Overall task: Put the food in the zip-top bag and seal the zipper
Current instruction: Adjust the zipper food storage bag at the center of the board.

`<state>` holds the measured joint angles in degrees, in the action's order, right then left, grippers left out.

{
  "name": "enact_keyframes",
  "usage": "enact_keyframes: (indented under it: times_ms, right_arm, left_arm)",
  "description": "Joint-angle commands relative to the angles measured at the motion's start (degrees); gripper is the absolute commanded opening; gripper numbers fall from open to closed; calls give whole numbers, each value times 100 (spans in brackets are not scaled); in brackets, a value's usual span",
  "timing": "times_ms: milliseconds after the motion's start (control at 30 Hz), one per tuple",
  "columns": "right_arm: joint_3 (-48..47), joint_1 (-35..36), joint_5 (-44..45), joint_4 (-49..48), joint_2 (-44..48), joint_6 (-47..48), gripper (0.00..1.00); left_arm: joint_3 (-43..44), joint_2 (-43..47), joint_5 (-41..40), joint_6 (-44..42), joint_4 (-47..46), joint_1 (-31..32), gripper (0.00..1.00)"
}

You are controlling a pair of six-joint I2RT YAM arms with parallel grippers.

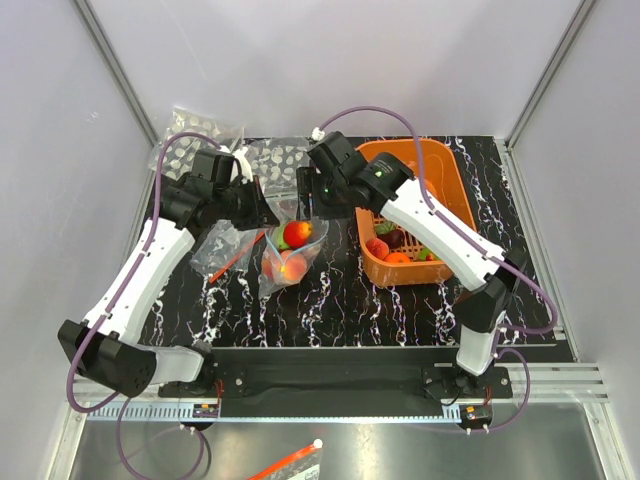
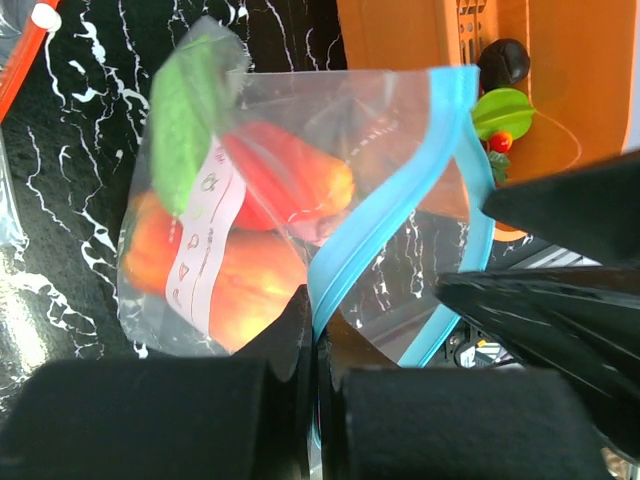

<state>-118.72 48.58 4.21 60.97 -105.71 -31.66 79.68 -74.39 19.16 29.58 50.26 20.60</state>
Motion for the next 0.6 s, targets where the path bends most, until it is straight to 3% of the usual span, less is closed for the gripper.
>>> enact_keyframes:
  times_ms: [0,167,367,567]
  right_arm:
    - [-223,-24,177,714,375,-665,70]
    - [313,-33,467,591,771,-842,69]
    - [427,-33,230,610,560,-965,58]
    - [437,-33,133,363,350,-930,56]
  left_arm:
    - [65,65,-79,-137,-104,-38,0]
    - [74,65,-105,-163,-95,-30,0]
    - [153,74,-149,-234,-51,-30,0]
    - [153,109,-175,-225,-34,-38,0]
